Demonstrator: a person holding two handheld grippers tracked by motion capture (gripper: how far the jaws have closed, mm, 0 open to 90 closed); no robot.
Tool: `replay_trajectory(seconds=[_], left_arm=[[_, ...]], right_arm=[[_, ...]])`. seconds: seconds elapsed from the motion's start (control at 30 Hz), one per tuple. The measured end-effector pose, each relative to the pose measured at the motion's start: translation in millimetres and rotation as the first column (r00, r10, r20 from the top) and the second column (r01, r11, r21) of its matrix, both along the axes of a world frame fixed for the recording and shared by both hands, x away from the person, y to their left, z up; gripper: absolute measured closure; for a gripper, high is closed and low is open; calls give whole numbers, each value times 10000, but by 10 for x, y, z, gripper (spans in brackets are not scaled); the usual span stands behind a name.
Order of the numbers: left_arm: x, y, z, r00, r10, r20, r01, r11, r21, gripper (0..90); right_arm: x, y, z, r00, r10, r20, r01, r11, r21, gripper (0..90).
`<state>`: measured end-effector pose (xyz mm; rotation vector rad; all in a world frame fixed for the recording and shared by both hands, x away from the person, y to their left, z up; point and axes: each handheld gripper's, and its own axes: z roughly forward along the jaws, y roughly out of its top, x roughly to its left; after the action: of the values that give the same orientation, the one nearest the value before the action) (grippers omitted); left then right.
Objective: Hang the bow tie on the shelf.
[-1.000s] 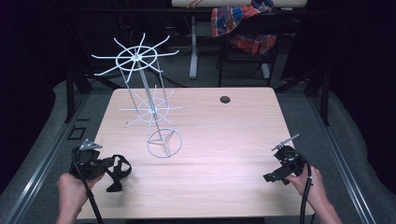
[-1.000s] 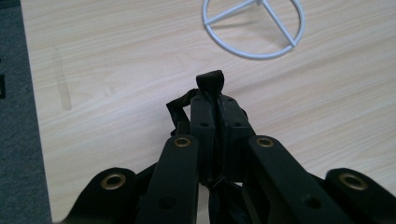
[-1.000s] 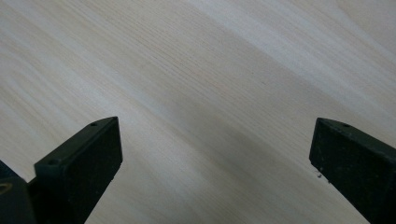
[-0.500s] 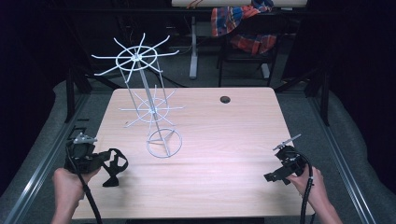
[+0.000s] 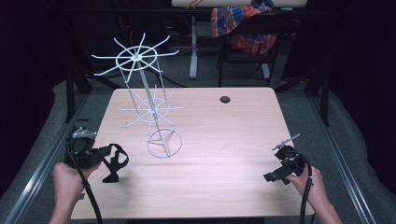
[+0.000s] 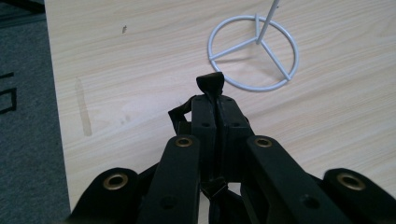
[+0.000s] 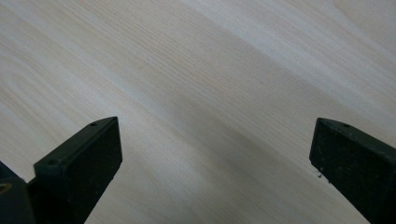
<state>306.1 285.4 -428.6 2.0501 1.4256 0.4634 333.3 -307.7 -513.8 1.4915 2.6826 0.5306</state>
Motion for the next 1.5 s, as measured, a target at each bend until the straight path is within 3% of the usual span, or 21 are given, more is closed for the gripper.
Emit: replay_trajectory(seconds=[0.2,0.47,0.77,1.4,1.5], left_arm=[[38,-13,55,9999,36,155,-35,10000,-80,873],[90,-33,165,9991,182,377,-169,9993,-342,873],[123,-65,221,9985,209,515,-182,9985,-509,874],[150,-134,425,9958,24,915,44,9973,-740,874],[161,-148,460,9949,22,1007,57,9969,-782,874]], right_arm=[[4,-3,8,10000,84,-3,-84,9996,-272,21],[-7,-2,5,10000,-68,7,68,10000,-23,21],[0,-5,11,9999,108,6,-108,9997,-213,21],[-10,25,2,9999,-113,53,113,9999,-34,21],[2,3,8,10000,72,-6,-73,9997,-223,21]])
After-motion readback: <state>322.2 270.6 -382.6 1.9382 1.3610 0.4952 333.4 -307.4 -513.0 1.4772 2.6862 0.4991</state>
